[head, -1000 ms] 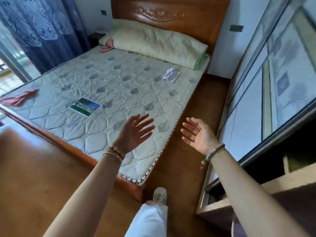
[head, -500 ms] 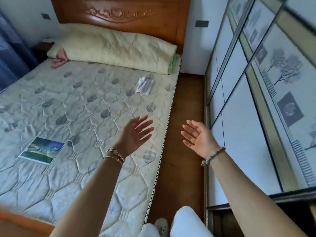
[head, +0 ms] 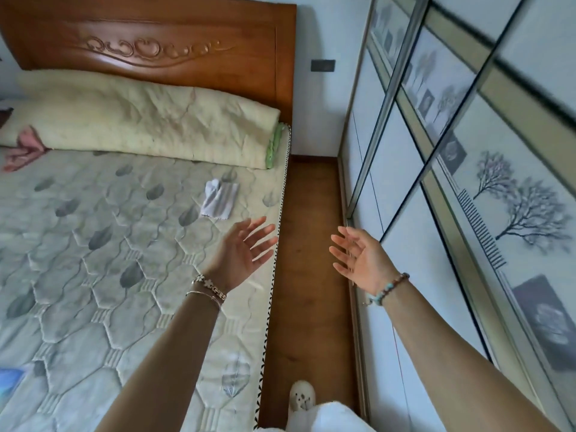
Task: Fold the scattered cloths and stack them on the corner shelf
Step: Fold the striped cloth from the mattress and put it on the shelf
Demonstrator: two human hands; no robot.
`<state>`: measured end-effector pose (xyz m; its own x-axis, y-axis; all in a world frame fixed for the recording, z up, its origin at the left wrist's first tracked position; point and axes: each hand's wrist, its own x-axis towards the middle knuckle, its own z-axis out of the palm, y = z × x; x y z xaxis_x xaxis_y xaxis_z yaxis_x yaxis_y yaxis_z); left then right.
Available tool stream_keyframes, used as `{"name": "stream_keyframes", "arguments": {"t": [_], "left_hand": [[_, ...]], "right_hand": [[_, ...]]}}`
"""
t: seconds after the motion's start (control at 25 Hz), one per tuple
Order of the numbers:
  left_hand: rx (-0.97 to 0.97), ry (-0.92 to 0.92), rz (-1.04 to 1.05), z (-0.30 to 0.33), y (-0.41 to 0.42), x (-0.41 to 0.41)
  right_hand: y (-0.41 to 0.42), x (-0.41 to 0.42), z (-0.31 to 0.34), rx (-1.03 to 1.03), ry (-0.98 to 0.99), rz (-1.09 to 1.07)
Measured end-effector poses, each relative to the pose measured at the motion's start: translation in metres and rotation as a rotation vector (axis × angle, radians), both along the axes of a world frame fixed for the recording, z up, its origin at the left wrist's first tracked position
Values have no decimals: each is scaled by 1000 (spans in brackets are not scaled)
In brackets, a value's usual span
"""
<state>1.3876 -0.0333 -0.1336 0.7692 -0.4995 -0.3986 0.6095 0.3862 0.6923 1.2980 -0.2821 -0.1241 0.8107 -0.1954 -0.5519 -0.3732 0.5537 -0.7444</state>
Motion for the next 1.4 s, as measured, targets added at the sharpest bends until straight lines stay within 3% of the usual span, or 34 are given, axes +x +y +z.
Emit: {"name": "stream_keyframes", "arguments": {"t": [0.92, 1.4], "left_hand": [[54, 69, -38, -14, -193, 440], [51, 168, 302, -33, -215, 580]], "right_hand": [[-183, 454, -9, 35, 12, 15], [-231, 692, -30, 55, 67, 323]]}}
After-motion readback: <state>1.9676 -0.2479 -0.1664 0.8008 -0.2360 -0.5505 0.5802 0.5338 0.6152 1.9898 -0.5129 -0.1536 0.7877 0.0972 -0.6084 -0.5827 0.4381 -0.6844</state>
